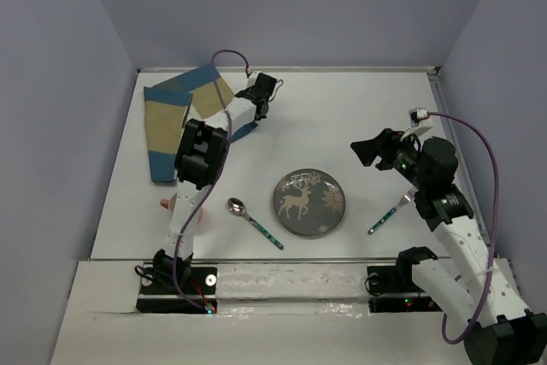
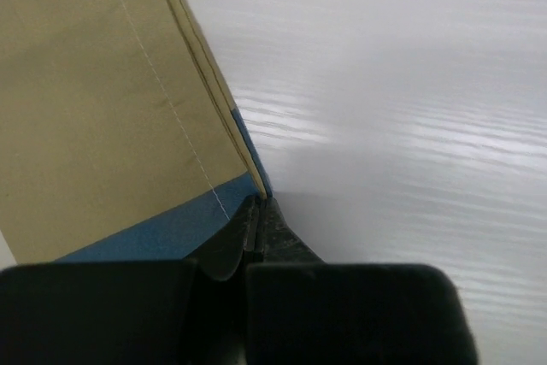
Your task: Set the dinner table for one person
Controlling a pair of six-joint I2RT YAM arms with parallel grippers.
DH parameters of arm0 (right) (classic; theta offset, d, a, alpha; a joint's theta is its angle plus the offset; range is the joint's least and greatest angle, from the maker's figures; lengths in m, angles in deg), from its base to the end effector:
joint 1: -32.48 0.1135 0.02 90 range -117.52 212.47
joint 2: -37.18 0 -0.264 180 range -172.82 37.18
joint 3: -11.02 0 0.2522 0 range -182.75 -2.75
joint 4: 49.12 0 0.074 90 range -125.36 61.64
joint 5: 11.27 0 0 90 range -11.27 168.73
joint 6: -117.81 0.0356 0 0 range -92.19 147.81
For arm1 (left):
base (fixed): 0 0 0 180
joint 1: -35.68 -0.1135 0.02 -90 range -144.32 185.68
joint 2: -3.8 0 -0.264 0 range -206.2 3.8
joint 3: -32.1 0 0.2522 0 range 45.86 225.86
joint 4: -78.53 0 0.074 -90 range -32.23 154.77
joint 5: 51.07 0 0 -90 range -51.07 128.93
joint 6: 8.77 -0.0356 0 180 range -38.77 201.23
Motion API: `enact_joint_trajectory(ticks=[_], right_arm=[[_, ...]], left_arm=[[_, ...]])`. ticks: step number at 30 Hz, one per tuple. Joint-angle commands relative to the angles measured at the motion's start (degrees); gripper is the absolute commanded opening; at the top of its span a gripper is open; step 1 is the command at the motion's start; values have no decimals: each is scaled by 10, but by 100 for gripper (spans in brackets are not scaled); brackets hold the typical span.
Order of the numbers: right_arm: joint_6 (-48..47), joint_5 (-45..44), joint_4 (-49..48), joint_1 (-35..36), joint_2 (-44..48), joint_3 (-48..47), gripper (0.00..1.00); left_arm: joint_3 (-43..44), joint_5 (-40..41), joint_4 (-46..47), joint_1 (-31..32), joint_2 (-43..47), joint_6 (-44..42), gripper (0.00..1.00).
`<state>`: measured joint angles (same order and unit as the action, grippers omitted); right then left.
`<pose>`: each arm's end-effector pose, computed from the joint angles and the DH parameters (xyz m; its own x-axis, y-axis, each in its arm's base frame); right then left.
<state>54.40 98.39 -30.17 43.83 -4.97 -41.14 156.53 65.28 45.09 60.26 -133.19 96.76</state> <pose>0.1730 0.0469 0.3178 -0.3651 0.3566 -0.8600 -0.3889 0.7808 0.4889 0.4911 -0.2072 0.1626 -0.6550 0.0358 -0.7548 -0.0862 0.9888 0.1216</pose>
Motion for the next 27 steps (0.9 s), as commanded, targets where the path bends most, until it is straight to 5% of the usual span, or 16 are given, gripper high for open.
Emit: enact_joint_trajectory(ticks=[1,7,9,10,12,16,22,27], right_arm=[[2,-28,-13,4,-2,-16,73],[13,-85,-11,4,-19,-11,73],[16,-103,-11,4,-26,-5,73],[21,-110,-11,4,-28,-3,73],[30,-135,-11,4,-38,2,73],[36,-174,-26,4,-62,6,73],[44,-187,-74,4,-159,-8,61],[51,-177,-109,4,-267,-27,58]], left_arm=[[27,-98,8,72,-7,7,0],[184,-150,-5,157,-46,-7,0],[213,-150,-15,169,-48,-16,23],[234,-150,-19,172,-42,-16,51],[241,-146,-23,172,-15,-17,73],[195,-87,-12,168,45,-37,73],[-46,-18,62,123,174,-37,47],[-131,17,71,83,165,-43,45]])
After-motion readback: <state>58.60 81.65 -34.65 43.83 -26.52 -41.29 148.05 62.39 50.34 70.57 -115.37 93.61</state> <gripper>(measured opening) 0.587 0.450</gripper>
